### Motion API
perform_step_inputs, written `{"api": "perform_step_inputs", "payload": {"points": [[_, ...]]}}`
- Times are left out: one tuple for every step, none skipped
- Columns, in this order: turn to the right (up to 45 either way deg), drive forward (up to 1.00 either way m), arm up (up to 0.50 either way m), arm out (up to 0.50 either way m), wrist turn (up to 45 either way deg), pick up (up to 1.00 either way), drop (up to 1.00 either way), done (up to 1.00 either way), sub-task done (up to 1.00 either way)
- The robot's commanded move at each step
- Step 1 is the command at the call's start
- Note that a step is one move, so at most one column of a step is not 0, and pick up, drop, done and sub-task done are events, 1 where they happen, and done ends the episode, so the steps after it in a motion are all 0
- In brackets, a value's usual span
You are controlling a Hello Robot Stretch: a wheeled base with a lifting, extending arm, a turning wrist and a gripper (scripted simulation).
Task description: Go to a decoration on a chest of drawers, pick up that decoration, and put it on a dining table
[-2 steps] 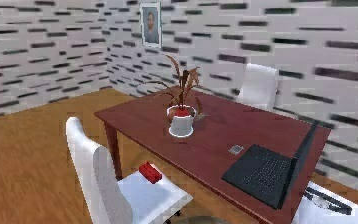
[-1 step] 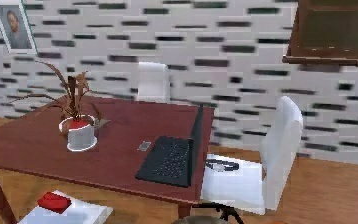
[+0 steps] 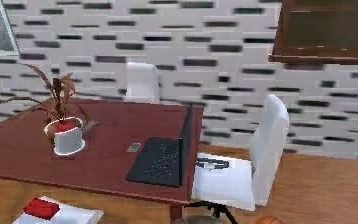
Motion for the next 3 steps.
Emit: {"api": "perform_step_inputs", "payload": {"points": [[0.0,0.3,0.0,0.0,0.0,0.0,0.0,0.0,0.0],[-45.0,0.0,0.0,0.0,0.0,0.0,0.0,0.0,0.0],[-45.0,0.0,0.0,0.0,0.0,0.0,0.0,0.0,0.0]]}}
